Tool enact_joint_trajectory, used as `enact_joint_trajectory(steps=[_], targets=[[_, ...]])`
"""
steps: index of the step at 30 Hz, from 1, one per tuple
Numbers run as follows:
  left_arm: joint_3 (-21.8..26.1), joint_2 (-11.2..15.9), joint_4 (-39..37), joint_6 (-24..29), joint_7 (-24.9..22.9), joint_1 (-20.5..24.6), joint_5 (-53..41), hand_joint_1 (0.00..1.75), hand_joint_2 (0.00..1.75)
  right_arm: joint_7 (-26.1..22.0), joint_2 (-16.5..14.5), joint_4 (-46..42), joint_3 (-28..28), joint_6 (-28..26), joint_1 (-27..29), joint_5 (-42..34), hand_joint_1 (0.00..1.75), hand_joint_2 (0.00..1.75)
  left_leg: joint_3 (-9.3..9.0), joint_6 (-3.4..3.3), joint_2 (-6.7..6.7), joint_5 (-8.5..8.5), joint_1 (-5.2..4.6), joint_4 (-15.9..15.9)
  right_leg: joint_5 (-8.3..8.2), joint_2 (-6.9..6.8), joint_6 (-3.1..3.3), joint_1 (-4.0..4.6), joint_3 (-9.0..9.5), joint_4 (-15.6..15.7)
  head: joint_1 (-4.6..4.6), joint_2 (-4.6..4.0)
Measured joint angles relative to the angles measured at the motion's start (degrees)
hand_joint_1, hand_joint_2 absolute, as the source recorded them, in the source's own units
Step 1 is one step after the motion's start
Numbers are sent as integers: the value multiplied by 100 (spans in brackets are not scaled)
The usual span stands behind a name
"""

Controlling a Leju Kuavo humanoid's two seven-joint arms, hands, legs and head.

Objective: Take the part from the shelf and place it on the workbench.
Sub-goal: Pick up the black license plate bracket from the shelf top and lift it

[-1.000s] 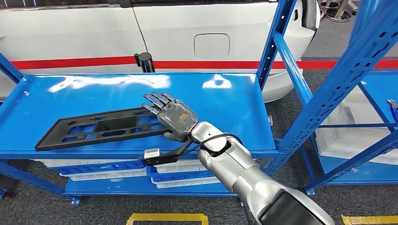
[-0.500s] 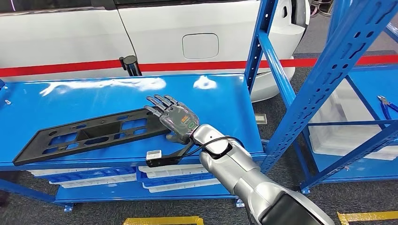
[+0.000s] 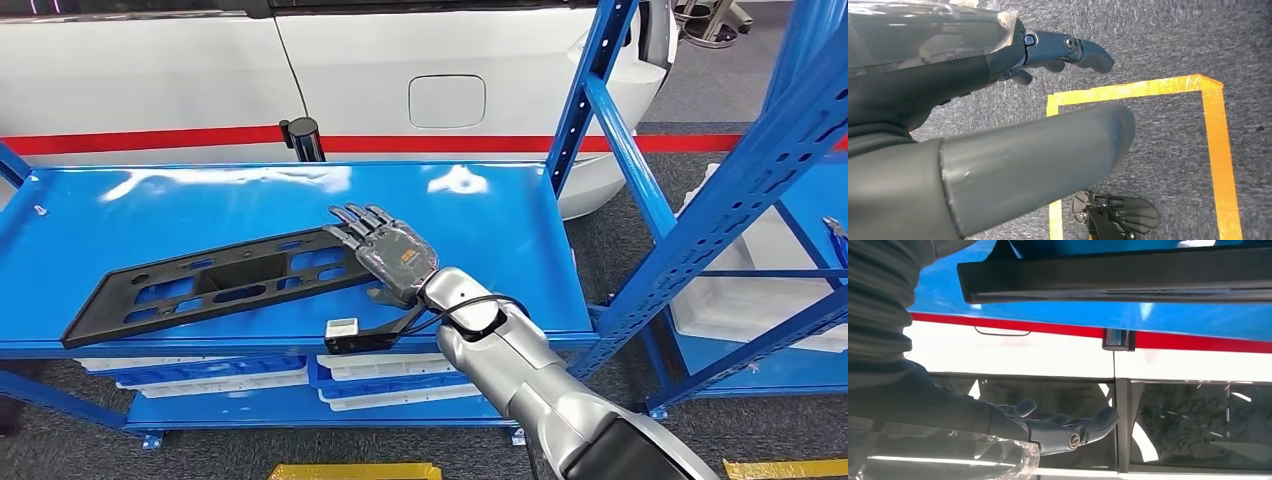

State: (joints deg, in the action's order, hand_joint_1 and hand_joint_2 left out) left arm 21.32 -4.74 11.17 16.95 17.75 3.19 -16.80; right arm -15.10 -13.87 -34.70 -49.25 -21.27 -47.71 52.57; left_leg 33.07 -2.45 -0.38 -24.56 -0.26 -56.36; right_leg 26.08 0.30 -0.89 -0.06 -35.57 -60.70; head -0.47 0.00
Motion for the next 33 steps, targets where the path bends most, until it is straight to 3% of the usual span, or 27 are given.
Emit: enact_joint_trajectory(steps=[2, 6, 8, 10, 11, 12, 13, 15, 17, 20, 24, 33], targets=[[25, -15, 0, 10, 8, 2, 1, 0, 0, 6, 9, -21, -2, -41, 28, 41, 0, 175, 5, 35, -7, -17, -10, -16, -134, 1, 56, 18, 213, 406, -13, 0], [76, -31, 0, 36, 4, -1, 8, 0, 0, 42, 26, -116, -5, -137, 125, 147, 0, 175, 55, 165, -4, -112, 35, -133, -196, -5, 165, -43, 259, 485, -22, 0], [97, -30, 0, 52, 2, -1, 10, 0, 0, 60, 31, -188, -10, -130, 168, 172, 0, 175, 300, 246, 0, -422, 74, -650, -212, -9, 196, -81, 287, 521, -38, 0], [115, -32, 0, 61, 2, -8, 14, 0, 0, 77, 44, -263, -20, -85, 248, 189, 0, 175, 690, 321, 9, -749, 125, -1398, -209, -13, 200, -84, 283, 520, -50, 0], [122, -31, 0, 64, 2, -14, 15, 0, 0, 82, 53, -292, -26, -56, 300, 197, 0, 175, 812, 351, 15, -783, 152, -1605, -207, -13, 198, -86, 280, 519, -52, 0], [127, -30, 0, 66, 3, -19, 17, 0, 0, 85, 60, -313, -34, -32, 350, 202, 0, 175, 827, 375, 21, -703, 178, -1597, -205, -13, 195, -92, 281, 516, -55, 0], [132, -27, 0, 67, 7, -21, 17, 0, 0, 85, 64, -326, -42, -14, 390, 202, 0, 175, 716, 393, 27, -524, 204, -1350, -201, -12, 190, -101, 283, 511, -57, 0], [143, -25, 0, 69, 15, -13, 16, 0, 0, 74, 67, -351, -52, -4, 431, 189, 0, 175, 307, 414, 43, -145, 233, -542, -184, -7, 155, -100, 284, 490, -67, 0], [150, -35, 0, 71, 17, -4, 13, 0, 0, 53, 74, -371, -56, -14, 442, 155, 0, 175, 58, 386, 34, 11, 228, -50, -148, -3, 117, -52, 267, 457, -52, 0], [168, -49, 0, 83, 14, -1, 4, 0, 0, 37, 98, -396, -68, -38, 478, 129, 0, 175, 39, 323, 6, 24, 163, 7, -132, -3, 87, 5, 257, 448, -16, 0], [208, -49, 0, 103, 15, -3, -9, 0, 0, 96, 118, -503, -114, -130, 545, 218, 0, 175, 50, 230, -9, 27, 73, 3, -157, -4, -12, -40, 266, 475, -13, 0], [218, -49, 0, 104, 15, -3, -14, 0, 0, 105, 144, -600, -175, -151, 594, 253, 0, 175, 54, 172, -9, 24, 31, 0, -169, -4, -48, -80, 275, 497, -11, 0]])
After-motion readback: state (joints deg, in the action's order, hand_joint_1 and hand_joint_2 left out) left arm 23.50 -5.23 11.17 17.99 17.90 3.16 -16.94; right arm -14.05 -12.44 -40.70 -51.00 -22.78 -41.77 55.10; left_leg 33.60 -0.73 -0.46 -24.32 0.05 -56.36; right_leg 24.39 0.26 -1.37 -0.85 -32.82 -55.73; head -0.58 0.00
